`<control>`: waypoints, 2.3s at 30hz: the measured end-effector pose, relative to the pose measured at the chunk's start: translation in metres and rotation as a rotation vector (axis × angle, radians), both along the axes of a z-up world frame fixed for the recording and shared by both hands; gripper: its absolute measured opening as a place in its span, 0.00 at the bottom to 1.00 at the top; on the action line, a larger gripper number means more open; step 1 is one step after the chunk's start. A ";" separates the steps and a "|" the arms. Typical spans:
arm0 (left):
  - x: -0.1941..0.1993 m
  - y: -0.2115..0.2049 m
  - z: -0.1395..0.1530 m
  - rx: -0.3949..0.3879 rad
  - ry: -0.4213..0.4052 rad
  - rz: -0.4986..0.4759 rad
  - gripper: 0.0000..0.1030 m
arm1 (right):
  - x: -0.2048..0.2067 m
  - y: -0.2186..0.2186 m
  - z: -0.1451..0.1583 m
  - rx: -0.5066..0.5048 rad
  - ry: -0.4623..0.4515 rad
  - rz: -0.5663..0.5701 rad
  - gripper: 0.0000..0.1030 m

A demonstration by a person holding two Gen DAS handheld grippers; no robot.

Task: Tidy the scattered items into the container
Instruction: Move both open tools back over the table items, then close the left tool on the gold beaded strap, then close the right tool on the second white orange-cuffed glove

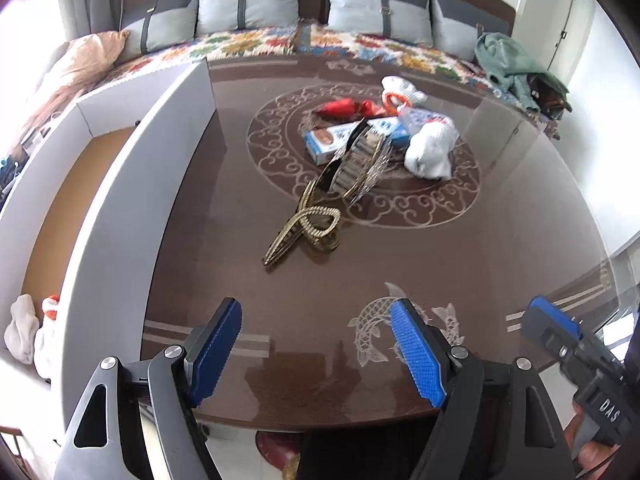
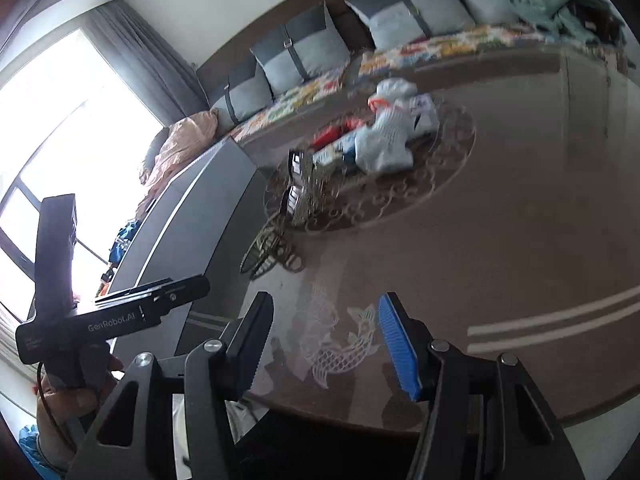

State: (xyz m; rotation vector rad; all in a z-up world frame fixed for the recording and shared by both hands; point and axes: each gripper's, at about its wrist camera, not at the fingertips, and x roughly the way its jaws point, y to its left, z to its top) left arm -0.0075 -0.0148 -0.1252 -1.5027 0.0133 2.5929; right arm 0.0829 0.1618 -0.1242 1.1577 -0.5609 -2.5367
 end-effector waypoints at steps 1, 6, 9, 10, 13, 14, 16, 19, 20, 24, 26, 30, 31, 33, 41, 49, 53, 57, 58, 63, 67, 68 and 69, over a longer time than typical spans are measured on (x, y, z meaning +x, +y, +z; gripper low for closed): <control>0.001 0.000 0.003 -0.002 0.010 0.009 0.74 | 0.001 0.001 0.004 0.020 0.019 -0.010 0.55; 0.009 -0.003 0.019 0.007 0.103 0.027 0.76 | 0.012 -0.004 0.034 0.216 0.125 -0.117 0.55; 0.009 -0.005 0.022 0.014 0.121 0.029 0.76 | 0.008 -0.008 0.022 0.277 0.025 -0.142 0.55; 0.007 -0.004 0.020 -0.002 0.119 0.031 0.76 | 0.008 -0.009 0.017 0.269 0.004 -0.134 0.55; 0.000 -0.006 0.014 -0.019 0.109 0.043 0.76 | 0.022 -0.009 0.022 0.280 0.062 -0.156 0.55; -0.003 -0.007 0.011 -0.013 0.094 0.047 0.76 | 0.026 -0.009 0.026 0.300 0.091 -0.174 0.55; -0.012 -0.008 0.002 -0.018 0.046 0.048 0.76 | 0.028 -0.009 0.031 0.314 0.108 -0.188 0.55; -0.019 -0.008 -0.008 -0.070 0.003 0.042 0.76 | 0.024 -0.005 0.020 0.266 0.045 -0.171 0.55; -0.020 -0.009 -0.009 -0.069 0.004 0.032 0.76 | 0.024 -0.003 0.017 0.249 0.028 -0.170 0.55; -0.024 -0.015 -0.011 -0.062 0.011 -0.004 0.76 | 0.021 0.004 0.009 0.194 -0.014 -0.164 0.55; -0.028 -0.020 -0.012 -0.048 0.020 -0.024 0.76 | 0.021 0.006 0.007 0.175 -0.025 -0.161 0.55; -0.044 -0.027 -0.017 -0.047 0.027 -0.066 0.76 | 0.018 0.004 0.001 0.165 -0.044 -0.136 0.55; -0.048 -0.027 -0.019 -0.044 0.030 -0.082 0.76 | 0.017 0.002 0.000 0.162 -0.050 -0.127 0.55; -0.057 -0.022 -0.024 -0.062 0.029 -0.122 0.76 | 0.015 -0.001 -0.003 0.155 -0.059 -0.112 0.55; -0.093 0.017 -0.049 -0.141 -0.029 -0.265 0.76 | 0.012 -0.009 -0.007 0.158 -0.072 -0.071 0.55; -0.119 0.023 -0.077 -0.109 -0.118 -0.260 0.76 | 0.005 -0.013 -0.013 0.152 -0.092 -0.044 0.55; -0.123 0.019 -0.085 -0.055 -0.176 -0.259 0.46 | 0.002 -0.014 -0.016 0.155 -0.101 -0.038 0.55; -0.118 0.011 -0.082 -0.022 -0.182 -0.228 0.43 | -0.001 -0.013 -0.020 0.152 -0.112 -0.041 0.55; -0.116 0.009 -0.082 -0.016 -0.185 -0.219 0.43 | -0.002 -0.012 -0.022 0.149 -0.117 -0.042 0.55; -0.102 0.002 -0.077 0.012 -0.170 -0.194 0.42 | -0.024 0.002 -0.027 0.074 -0.149 -0.048 0.55; -0.096 0.001 -0.071 0.008 -0.160 -0.192 0.42 | -0.083 0.030 -0.026 -0.100 -0.211 -0.091 0.55; -0.096 0.000 -0.071 0.011 -0.161 -0.192 0.42 | -0.104 0.037 -0.026 -0.155 -0.236 -0.102 0.55; -0.096 0.000 -0.072 0.018 -0.162 -0.190 0.42 | -0.123 0.040 -0.025 -0.186 -0.255 -0.115 0.55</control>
